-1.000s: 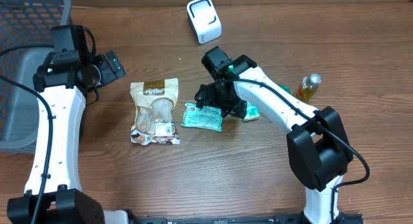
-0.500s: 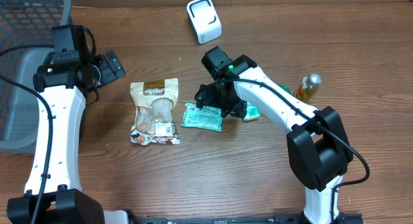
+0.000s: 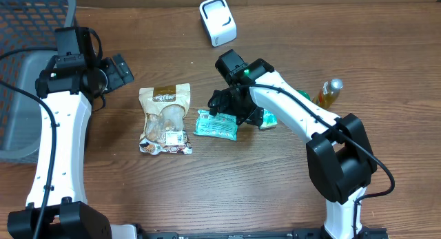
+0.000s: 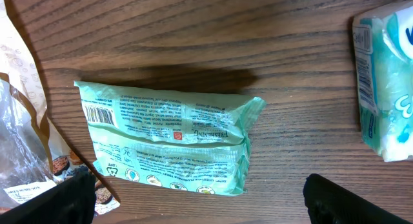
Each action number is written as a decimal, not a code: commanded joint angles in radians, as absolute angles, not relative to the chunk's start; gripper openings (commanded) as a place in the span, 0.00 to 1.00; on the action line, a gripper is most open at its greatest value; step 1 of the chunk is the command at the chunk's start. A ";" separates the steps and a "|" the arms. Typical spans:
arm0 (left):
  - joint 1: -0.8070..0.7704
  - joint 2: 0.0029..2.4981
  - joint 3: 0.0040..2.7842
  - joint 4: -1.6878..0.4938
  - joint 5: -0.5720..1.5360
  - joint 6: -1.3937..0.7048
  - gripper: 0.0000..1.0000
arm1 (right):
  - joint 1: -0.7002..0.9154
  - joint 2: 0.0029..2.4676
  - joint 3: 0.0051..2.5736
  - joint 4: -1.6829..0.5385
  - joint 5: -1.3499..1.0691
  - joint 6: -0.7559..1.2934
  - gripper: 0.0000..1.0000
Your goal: Scan the item barcode
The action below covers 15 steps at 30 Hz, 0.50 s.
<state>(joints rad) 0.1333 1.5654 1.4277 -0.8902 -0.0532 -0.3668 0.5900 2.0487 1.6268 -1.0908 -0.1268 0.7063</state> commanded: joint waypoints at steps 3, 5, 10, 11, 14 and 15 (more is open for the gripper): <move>0.142 1.570 1.435 -0.886 -0.059 -0.363 1.00 | 0.593 2.033 1.623 -1.085 -0.128 0.702 1.00; 0.142 1.570 1.435 -0.886 -0.059 -0.363 1.00 | 0.593 2.033 1.623 -1.085 -0.129 0.702 1.00; 0.142 1.570 1.435 -0.886 -0.059 -0.363 1.00 | 0.593 2.033 1.623 -1.060 -0.129 0.702 1.00; 0.142 1.570 1.435 -0.886 -0.059 -0.363 0.99 | 0.593 2.033 1.623 -1.038 -0.128 0.702 1.00; 0.142 1.570 1.435 -0.886 -0.059 -0.363 0.99 | 0.593 2.033 1.623 -0.950 -0.129 0.702 1.00; 0.142 1.570 1.435 -0.886 -0.059 -0.363 1.00 | 0.593 2.033 1.623 -0.931 -0.129 0.702 1.00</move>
<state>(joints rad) 0.1333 1.5650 1.4277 -0.8902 -0.0532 -0.3668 0.5900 2.0487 1.6257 -0.9730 -0.1268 0.7063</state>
